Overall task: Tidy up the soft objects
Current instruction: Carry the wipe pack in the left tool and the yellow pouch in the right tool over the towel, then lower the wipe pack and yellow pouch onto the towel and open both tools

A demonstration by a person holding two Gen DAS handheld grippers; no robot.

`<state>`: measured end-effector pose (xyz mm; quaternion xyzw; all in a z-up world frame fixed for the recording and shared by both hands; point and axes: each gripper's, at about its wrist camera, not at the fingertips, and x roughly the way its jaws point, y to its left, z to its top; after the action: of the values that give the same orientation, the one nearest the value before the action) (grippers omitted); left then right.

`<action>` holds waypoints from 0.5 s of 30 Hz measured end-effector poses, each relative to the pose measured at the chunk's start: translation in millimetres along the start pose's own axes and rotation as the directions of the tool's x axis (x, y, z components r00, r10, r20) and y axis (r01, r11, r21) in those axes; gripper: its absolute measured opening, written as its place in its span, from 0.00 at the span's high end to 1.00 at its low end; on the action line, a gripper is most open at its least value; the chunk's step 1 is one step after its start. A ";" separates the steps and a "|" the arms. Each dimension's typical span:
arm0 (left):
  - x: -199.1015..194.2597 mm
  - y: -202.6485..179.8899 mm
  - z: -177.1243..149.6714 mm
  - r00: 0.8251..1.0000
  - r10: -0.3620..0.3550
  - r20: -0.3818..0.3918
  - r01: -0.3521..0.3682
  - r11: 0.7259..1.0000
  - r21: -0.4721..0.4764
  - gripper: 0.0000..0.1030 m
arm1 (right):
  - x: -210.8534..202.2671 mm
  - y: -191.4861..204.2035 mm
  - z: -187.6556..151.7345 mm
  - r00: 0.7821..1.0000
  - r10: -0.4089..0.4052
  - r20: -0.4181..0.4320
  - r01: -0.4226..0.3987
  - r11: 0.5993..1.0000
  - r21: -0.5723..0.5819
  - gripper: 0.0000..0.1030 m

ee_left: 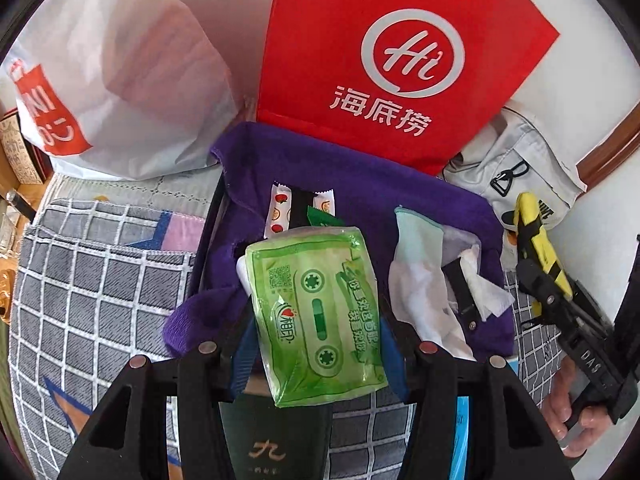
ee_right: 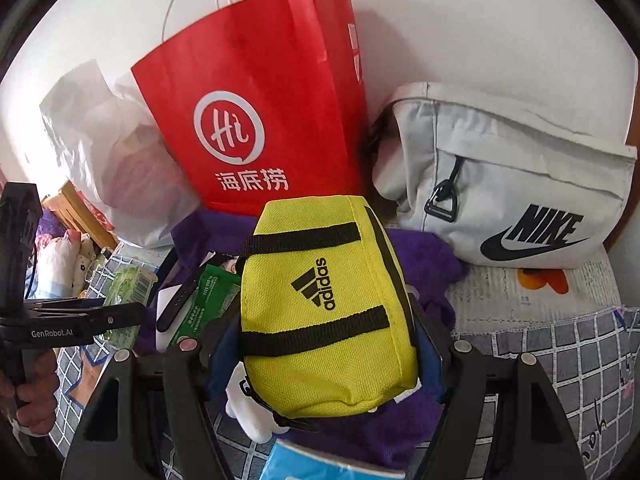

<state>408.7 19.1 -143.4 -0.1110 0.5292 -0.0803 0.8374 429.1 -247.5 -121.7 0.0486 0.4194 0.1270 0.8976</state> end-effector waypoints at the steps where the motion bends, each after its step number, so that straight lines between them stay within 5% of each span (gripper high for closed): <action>1: 3.1 -0.9 2.6 1.000 -0.002 -0.002 0.002 1.000 0.003 0.49 | 3.5 -1.0 -1.2 1.000 0.003 -0.006 -0.003 1.000 0.002 0.29; 15: 51.6 -9.5 32.0 0.998 -0.021 -0.065 0.021 1.000 -0.003 0.49 | 50.6 -4.8 -12.6 0.993 0.002 -0.114 -0.005 1.000 -0.027 0.28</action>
<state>459.5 0.2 -172.4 -0.1149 0.5553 -0.0918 0.8186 451.5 -238.7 -168.2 0.0299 0.4683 0.1370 0.8724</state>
